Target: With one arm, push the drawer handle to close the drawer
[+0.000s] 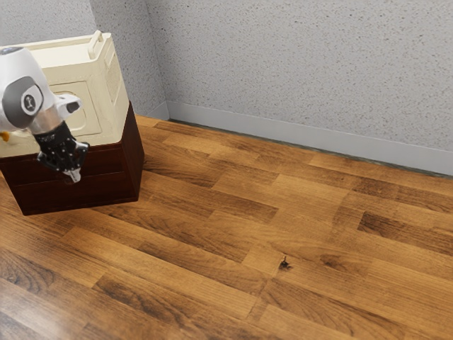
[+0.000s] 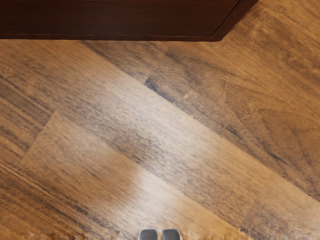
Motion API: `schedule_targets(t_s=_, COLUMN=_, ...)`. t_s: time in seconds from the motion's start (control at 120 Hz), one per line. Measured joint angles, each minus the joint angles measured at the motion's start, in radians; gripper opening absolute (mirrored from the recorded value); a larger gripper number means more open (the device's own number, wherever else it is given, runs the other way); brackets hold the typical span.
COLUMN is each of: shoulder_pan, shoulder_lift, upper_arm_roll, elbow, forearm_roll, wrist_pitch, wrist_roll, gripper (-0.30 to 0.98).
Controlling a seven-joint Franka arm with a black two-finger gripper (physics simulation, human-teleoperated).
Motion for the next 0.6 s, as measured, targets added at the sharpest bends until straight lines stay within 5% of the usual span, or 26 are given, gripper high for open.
schedule_targets(t_s=0.167, shoulder_pan=-0.256, shoulder_lift=-0.005, upper_arm_roll=-0.003, elbow=0.157, forearm_roll=0.028, wrist_pitch=-0.233, wrist_roll=0.013, gripper=-0.10)
schedule_targets(t_s=0.283, shoulder_pan=-0.326, shoulder_lift=0.056, upper_arm_roll=0.000, elbow=0.272, forearm_roll=0.097, wrist_pitch=-0.285, wrist_roll=0.034, gripper=-0.09)
schedule_targets(t_s=0.6, shoulder_pan=-0.367, shoulder_lift=0.078, upper_arm_roll=-0.005, elbow=0.400, forearm_roll=0.157, wrist_pitch=-0.330, wrist_roll=0.091, gripper=0.48)
